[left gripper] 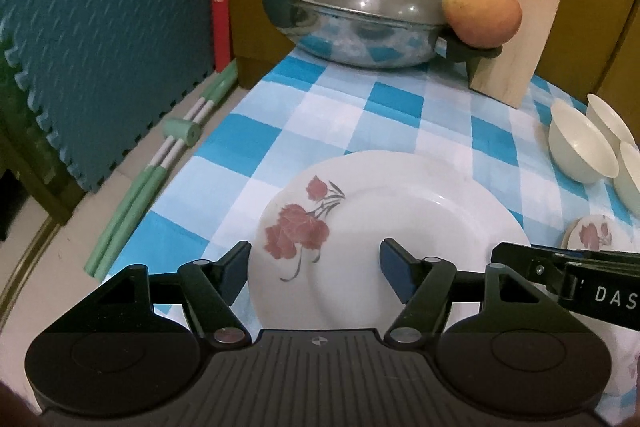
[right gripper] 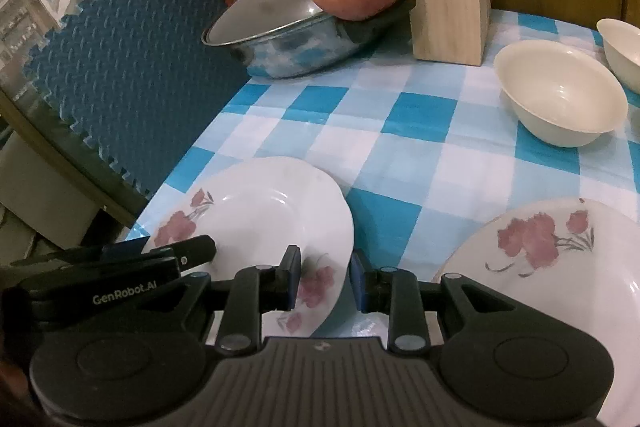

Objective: Organize plates and bowls

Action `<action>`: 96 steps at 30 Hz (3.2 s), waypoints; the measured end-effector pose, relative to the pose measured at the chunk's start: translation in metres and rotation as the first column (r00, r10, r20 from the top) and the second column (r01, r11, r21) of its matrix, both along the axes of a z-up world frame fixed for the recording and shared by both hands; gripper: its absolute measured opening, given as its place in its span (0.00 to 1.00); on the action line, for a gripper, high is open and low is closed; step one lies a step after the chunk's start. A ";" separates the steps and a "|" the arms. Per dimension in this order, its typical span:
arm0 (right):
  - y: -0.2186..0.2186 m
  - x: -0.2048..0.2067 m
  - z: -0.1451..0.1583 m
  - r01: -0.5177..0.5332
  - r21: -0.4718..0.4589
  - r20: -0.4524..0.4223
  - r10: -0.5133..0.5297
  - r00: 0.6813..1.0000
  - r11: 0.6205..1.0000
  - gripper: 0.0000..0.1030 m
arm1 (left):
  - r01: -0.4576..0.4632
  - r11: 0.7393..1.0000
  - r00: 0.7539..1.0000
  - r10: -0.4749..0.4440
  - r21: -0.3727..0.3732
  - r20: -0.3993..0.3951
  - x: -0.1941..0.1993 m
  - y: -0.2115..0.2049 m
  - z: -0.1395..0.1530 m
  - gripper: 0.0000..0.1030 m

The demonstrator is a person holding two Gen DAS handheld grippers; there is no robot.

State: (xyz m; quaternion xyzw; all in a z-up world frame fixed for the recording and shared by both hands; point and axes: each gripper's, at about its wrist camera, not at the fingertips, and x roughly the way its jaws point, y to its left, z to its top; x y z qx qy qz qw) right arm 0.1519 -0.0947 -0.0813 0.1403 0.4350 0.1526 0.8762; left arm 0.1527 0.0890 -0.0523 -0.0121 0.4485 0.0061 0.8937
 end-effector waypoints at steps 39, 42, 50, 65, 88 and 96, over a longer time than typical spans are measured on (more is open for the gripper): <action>-0.030 -0.041 0.023 0.052 -0.041 0.103 -0.047 0.994 0.998 0.22 | 0.099 0.995 0.993 -0.098 -0.012 0.072 -0.018 -0.028 0.017 0.73; -0.039 -0.049 0.024 0.068 -0.040 0.104 -0.064 0.993 0.997 0.22 | 0.123 0.992 0.990 -0.123 -0.007 0.076 -0.021 -0.036 0.017 0.73; -0.066 -0.074 0.030 0.125 -0.041 0.102 -0.120 0.987 0.991 0.22 | 0.195 0.981 0.978 -0.194 -0.006 0.081 -0.031 -0.062 0.021 0.73; -0.120 -0.101 0.028 0.241 -0.111 0.072 -0.234 0.969 0.964 0.01 | 0.475 0.879 0.874 -0.476 0.037 0.096 -0.052 -0.141 0.026 0.56; -0.110 -0.074 0.017 0.205 -0.009 -0.004 -0.205 0.979 0.979 0.13 | 0.227 0.928 0.958 -0.268 -0.297 -0.105 -0.023 -0.039 -0.019 0.75; -0.124 -0.073 0.022 0.239 0.101 -0.010 -0.239 0.971 0.966 0.30 | 0.203 0.912 0.962 -0.254 -0.357 -0.102 -0.024 -0.029 -0.016 0.75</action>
